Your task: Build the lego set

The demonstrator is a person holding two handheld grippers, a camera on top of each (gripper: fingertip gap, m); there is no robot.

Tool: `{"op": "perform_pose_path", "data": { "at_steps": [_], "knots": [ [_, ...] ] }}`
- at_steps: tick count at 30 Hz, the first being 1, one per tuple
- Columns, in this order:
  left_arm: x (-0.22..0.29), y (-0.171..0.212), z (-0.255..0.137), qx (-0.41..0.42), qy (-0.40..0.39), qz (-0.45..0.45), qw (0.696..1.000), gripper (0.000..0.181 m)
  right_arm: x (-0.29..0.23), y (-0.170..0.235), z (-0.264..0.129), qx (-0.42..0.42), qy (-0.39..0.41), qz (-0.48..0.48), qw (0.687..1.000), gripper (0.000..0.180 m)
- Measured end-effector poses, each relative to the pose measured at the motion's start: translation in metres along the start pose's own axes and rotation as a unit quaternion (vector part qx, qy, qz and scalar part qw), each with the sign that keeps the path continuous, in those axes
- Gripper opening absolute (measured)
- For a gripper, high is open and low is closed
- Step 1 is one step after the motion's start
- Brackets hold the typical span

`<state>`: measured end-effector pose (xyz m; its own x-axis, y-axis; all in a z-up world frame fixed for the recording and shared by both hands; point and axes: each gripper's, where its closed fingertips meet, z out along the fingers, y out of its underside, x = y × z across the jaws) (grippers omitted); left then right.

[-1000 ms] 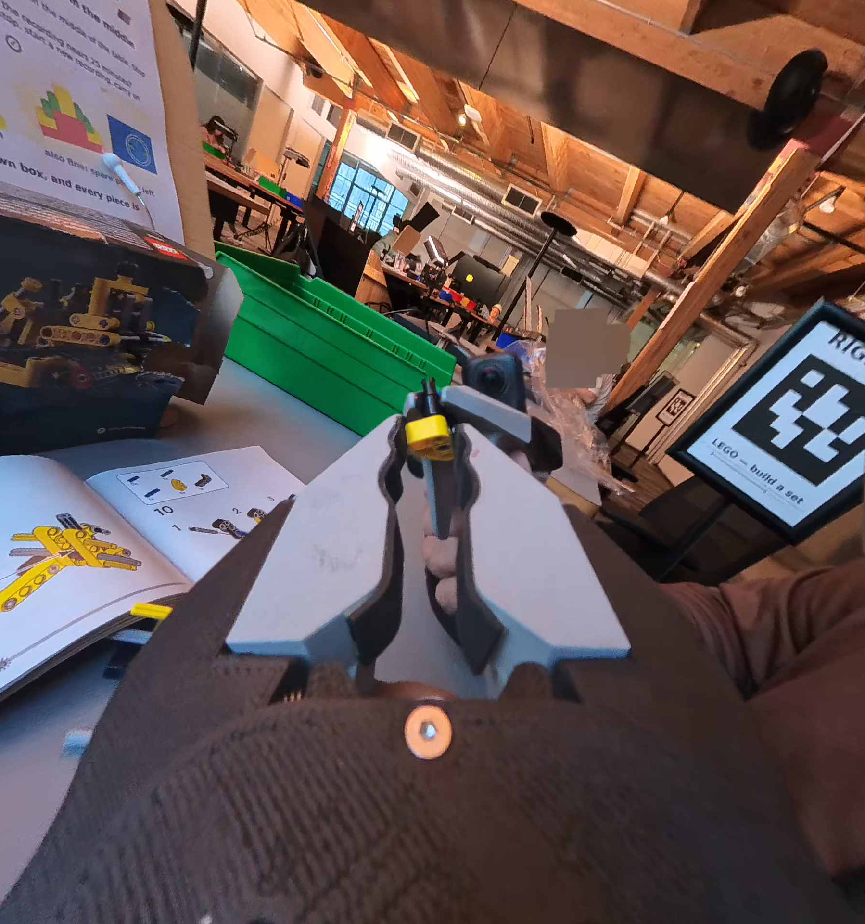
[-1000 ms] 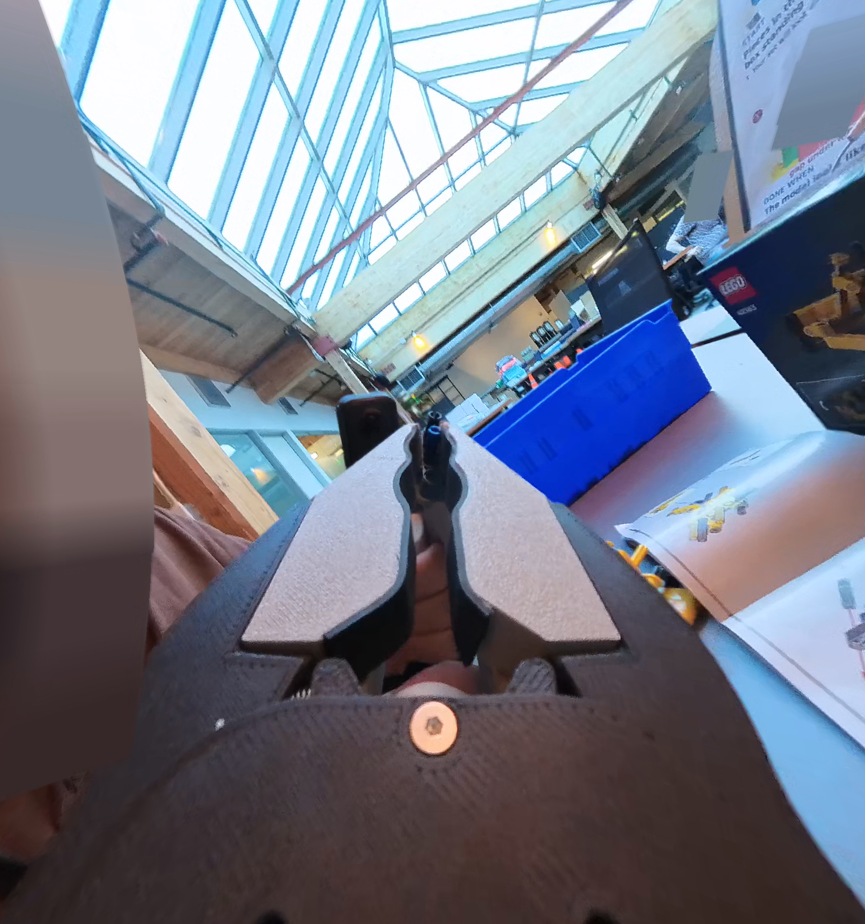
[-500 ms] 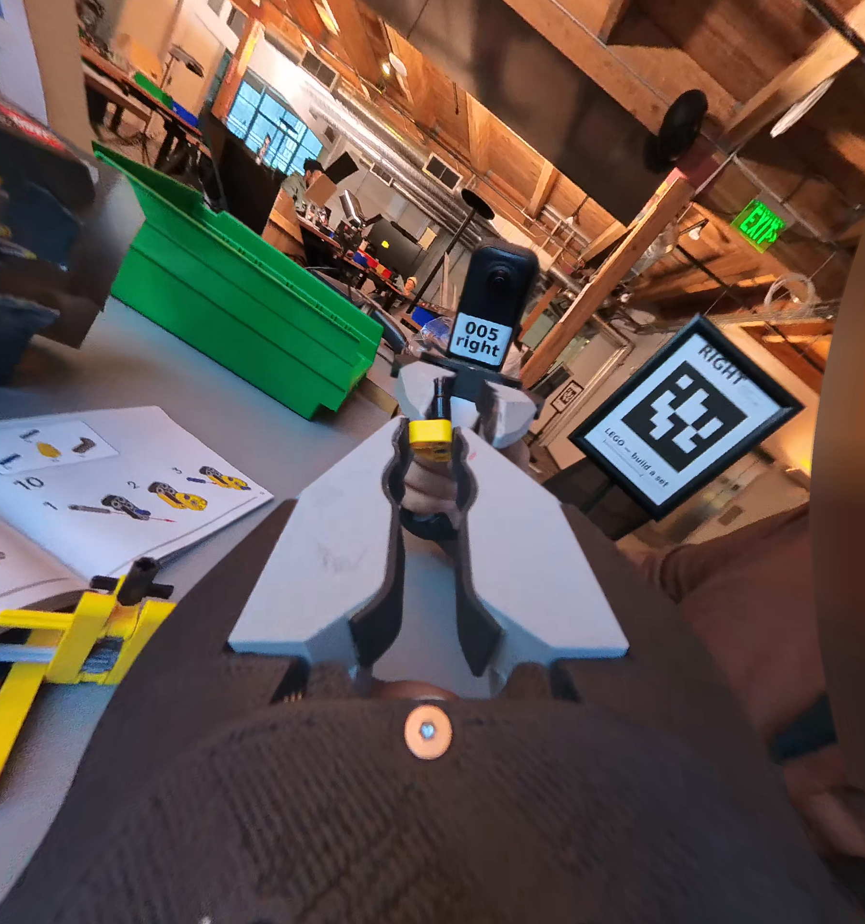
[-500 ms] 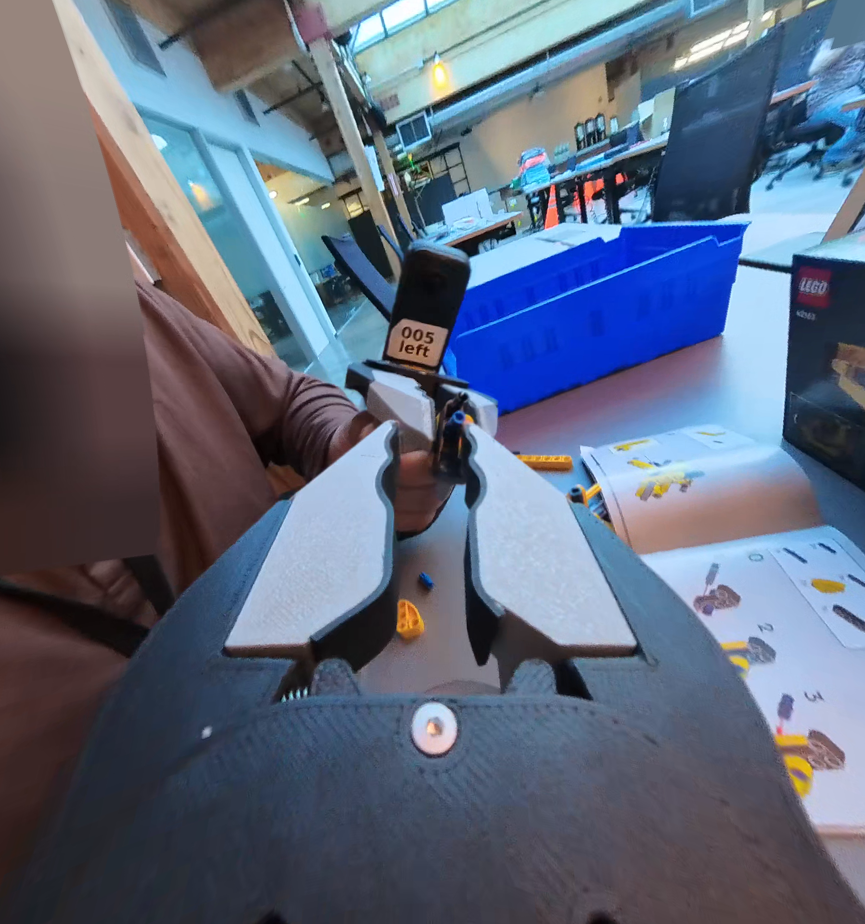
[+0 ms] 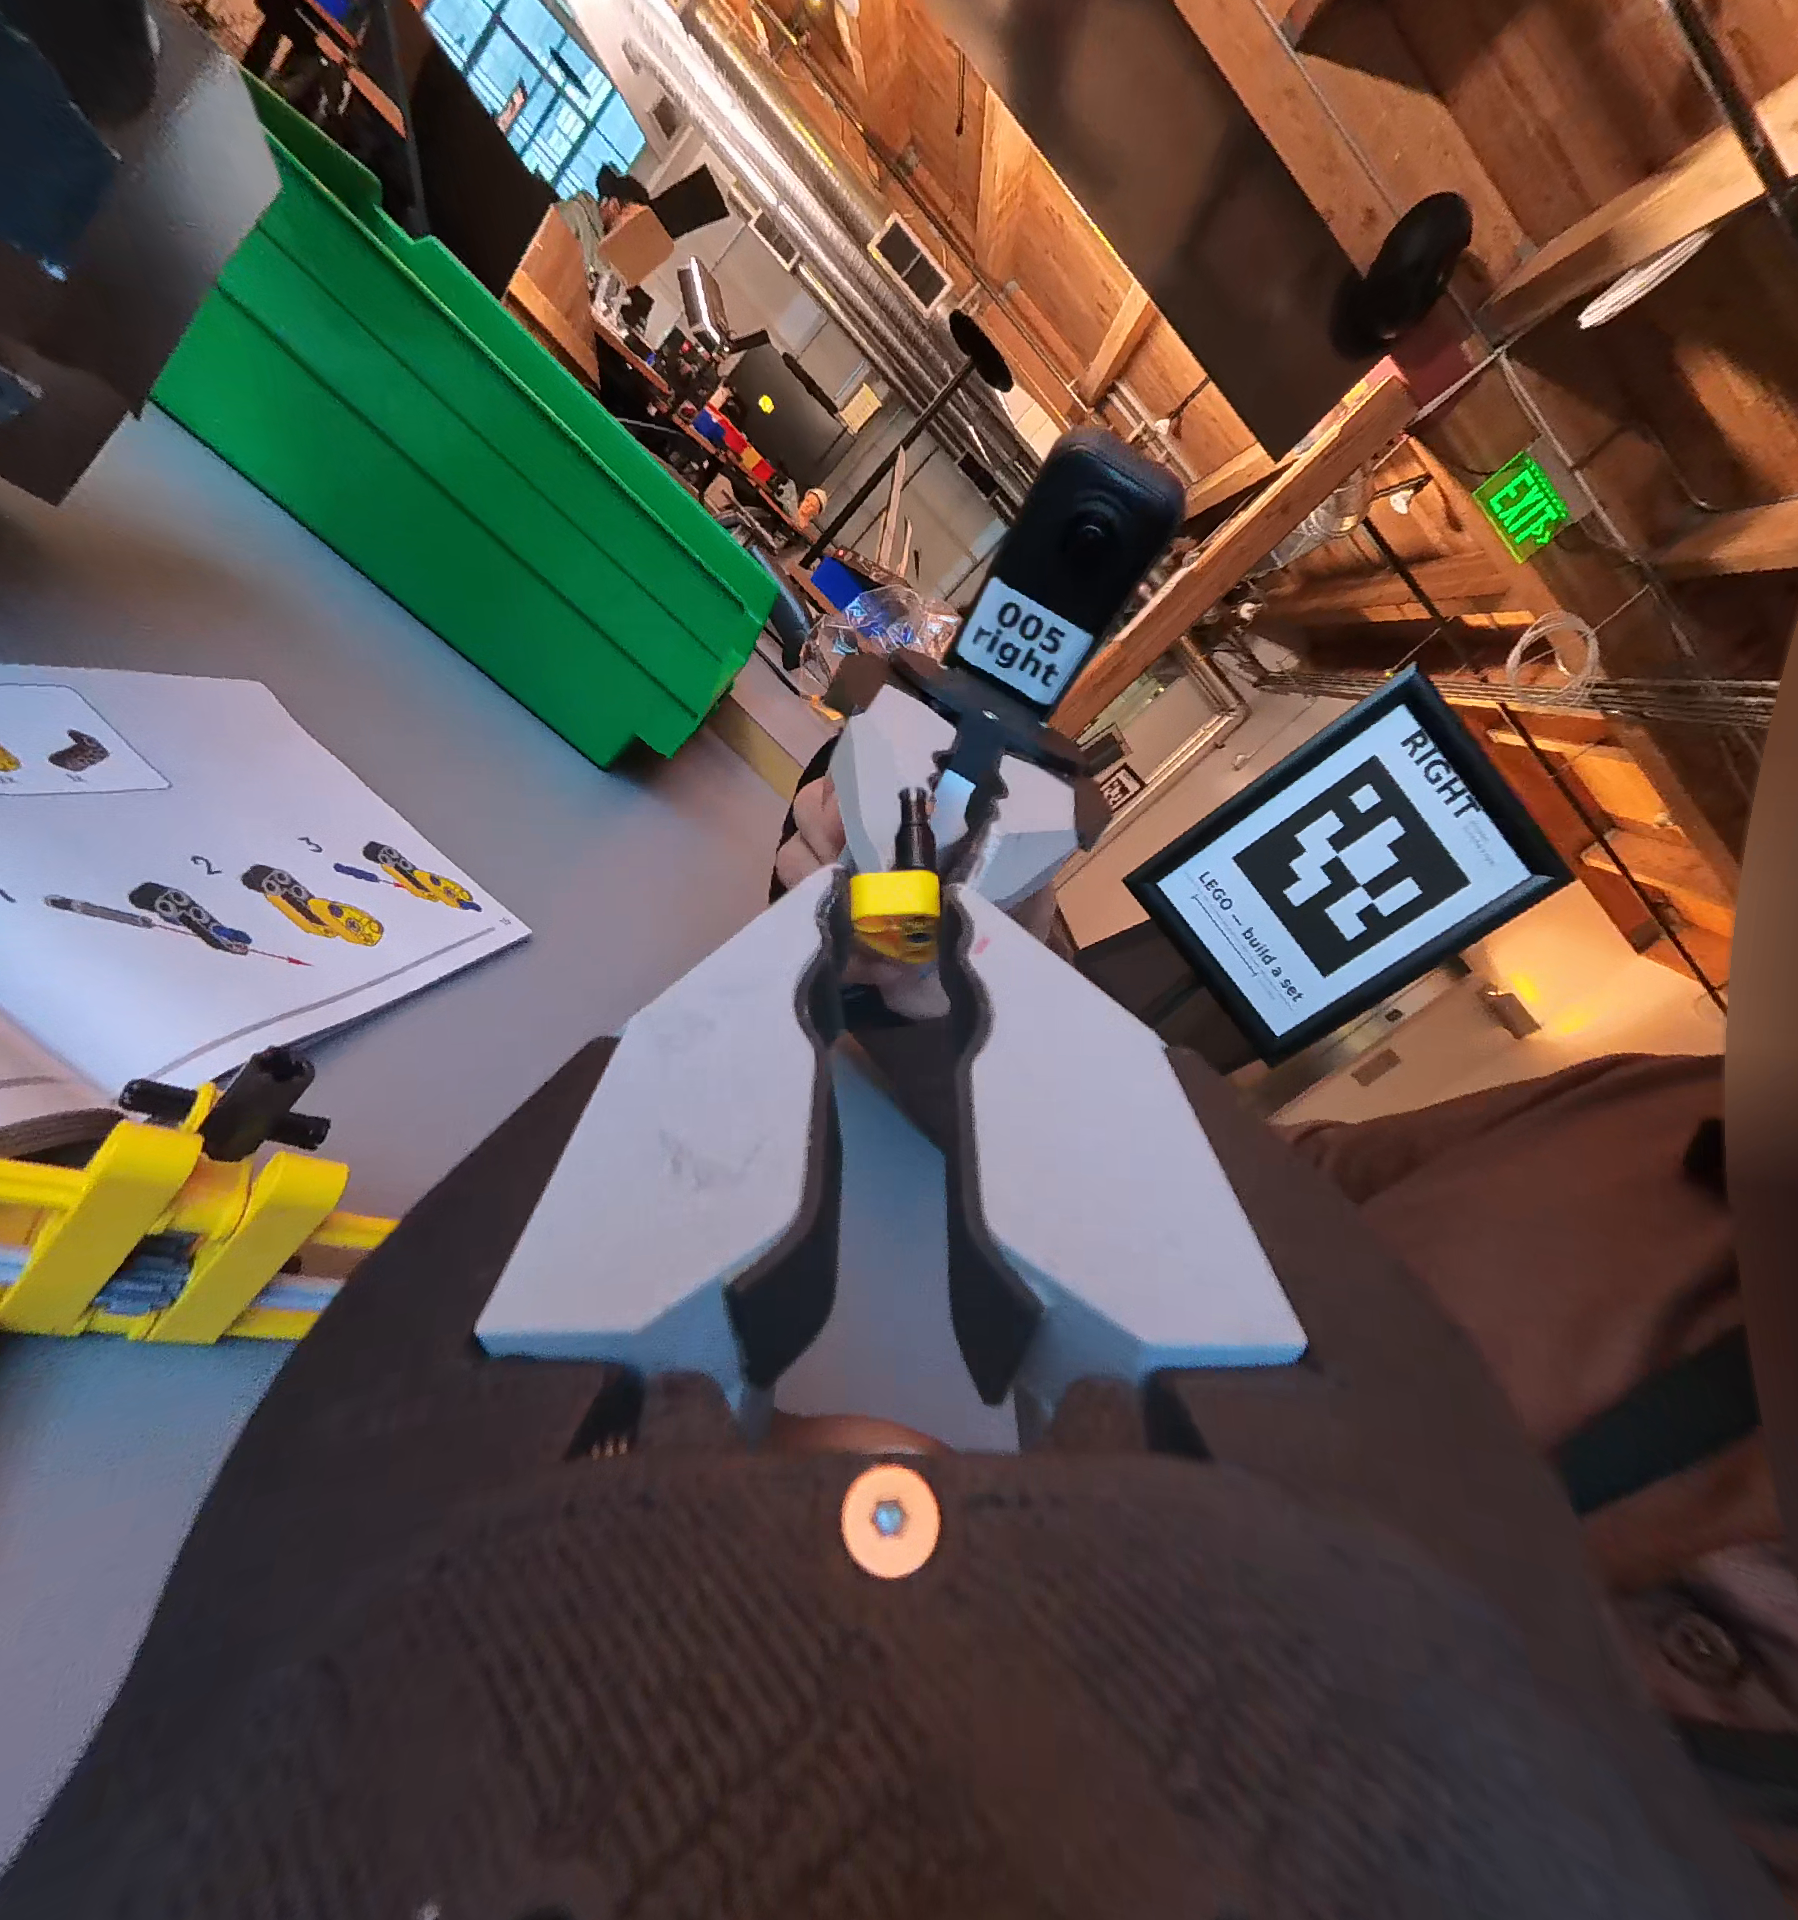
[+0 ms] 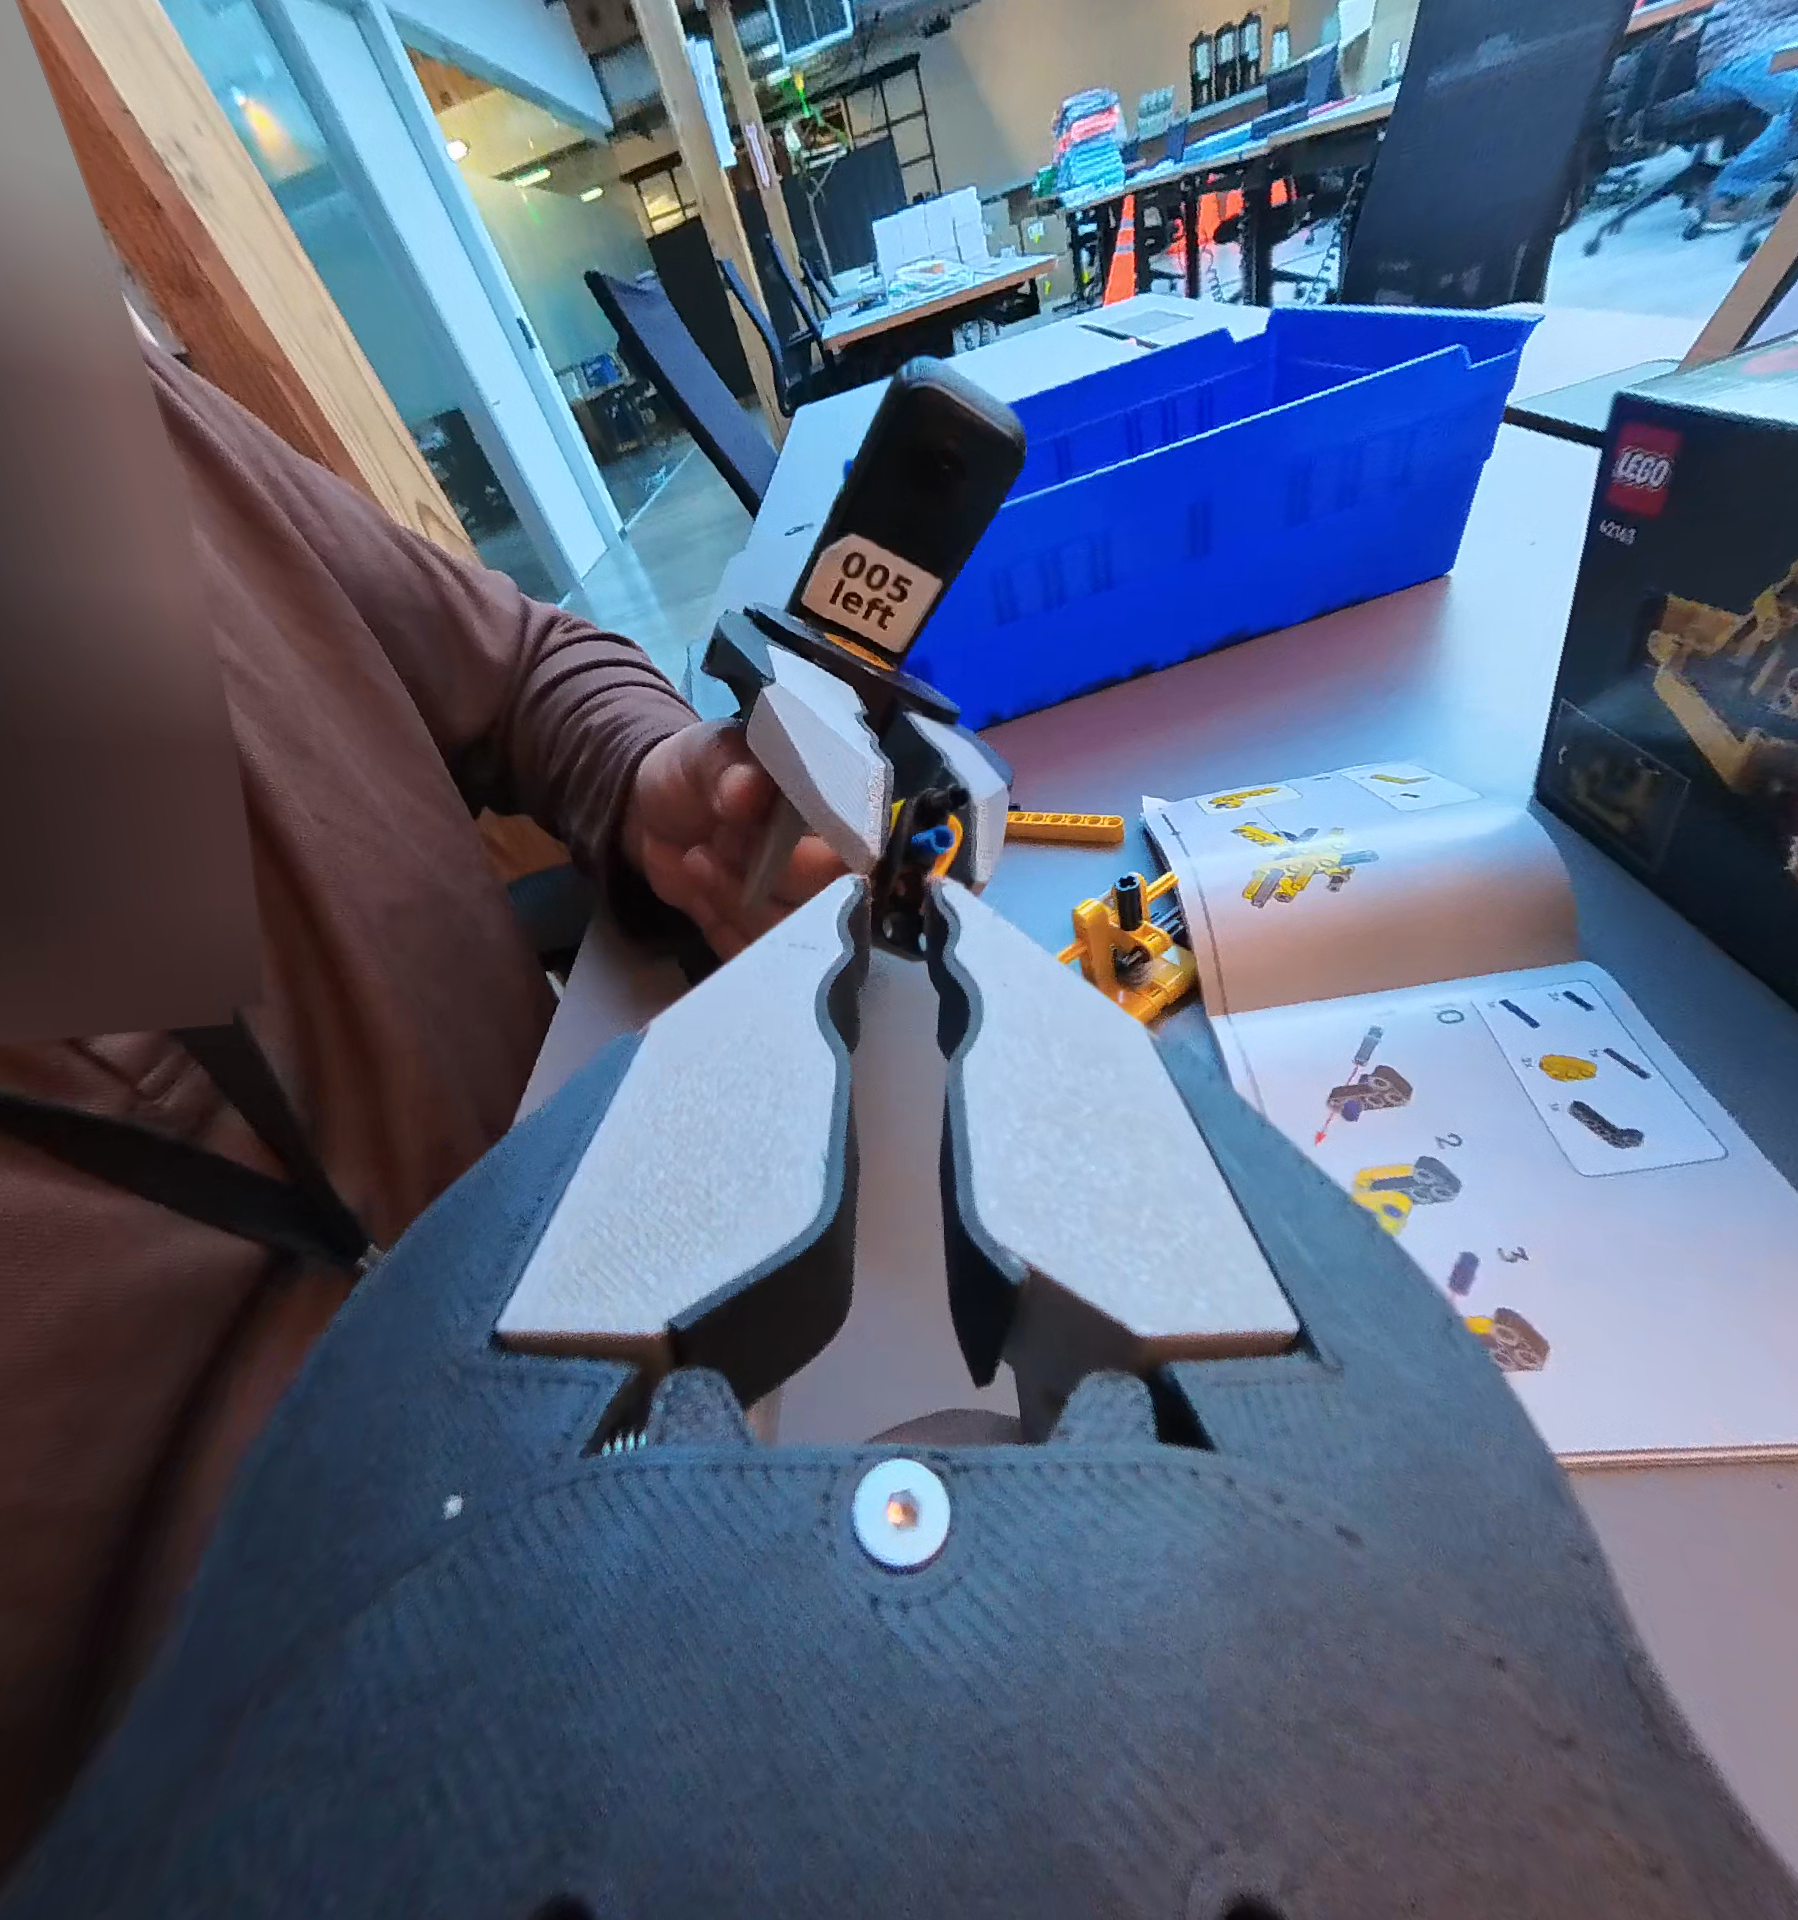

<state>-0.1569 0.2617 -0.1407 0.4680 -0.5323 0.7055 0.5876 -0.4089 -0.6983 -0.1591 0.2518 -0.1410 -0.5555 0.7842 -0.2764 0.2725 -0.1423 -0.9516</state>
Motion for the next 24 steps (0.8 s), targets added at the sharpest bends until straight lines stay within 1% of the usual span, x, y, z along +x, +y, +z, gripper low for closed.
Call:
{"op": "perform_pose_path", "data": {
  "at_steps": [2, 3, 6, 8, 10, 11, 14, 19, 24],
  "knots": [
    [-0.001, 0.001, 0.0, -0.002, -0.002, 0.003, 1.0, 0.013, 0.0, 0.003, 0.002, -0.005, -0.005, 0.009, 1.0, 0.013],
    [-0.001, 0.002, 0.0, -0.005, -0.003, 0.003, 1.0, 0.013, 0.001, 0.005, 0.003, -0.012, 0.0, 0.006, 1.0, 0.009],
    [-0.004, 0.003, 0.0, -0.008, -0.008, 0.001, 1.0, 0.013, 0.003, 0.007, 0.005, -0.032, 0.035, -0.038, 0.998, 0.008],
    [-0.007, 0.006, -0.002, -0.024, -0.019, 0.029, 0.999, 0.013, 0.004, 0.012, 0.006, -0.045, 0.044, -0.047, 0.997, 0.007],
    [-0.006, 0.008, -0.003, -0.043, -0.02, 0.058, 0.997, 0.013, 0.002, 0.014, 0.007, -0.041, 0.036, -0.032, 0.998, 0.006],
    [-0.003, 0.007, -0.004, -0.048, -0.014, 0.072, 0.996, 0.013, 0.002, 0.011, 0.007, -0.026, 0.032, -0.021, 0.999, 0.006],
    [0.001, 0.008, -0.005, -0.065, -0.011, 0.104, 0.992, 0.013, -0.002, 0.009, 0.008, 0.014, -0.016, 0.045, 0.999, 0.005],
    [-0.003, 0.019, -0.01, -0.119, 0.005, 0.098, 0.988, 0.014, -0.004, 0.016, 0.009, 0.028, -0.064, 0.112, 0.991, 0.002],
    [-0.011, 0.026, -0.01, -0.141, -0.011, 0.094, 0.986, 0.014, 0.001, 0.024, 0.009, -0.01, -0.016, 0.055, 0.998, 0.004]
  ]
}}
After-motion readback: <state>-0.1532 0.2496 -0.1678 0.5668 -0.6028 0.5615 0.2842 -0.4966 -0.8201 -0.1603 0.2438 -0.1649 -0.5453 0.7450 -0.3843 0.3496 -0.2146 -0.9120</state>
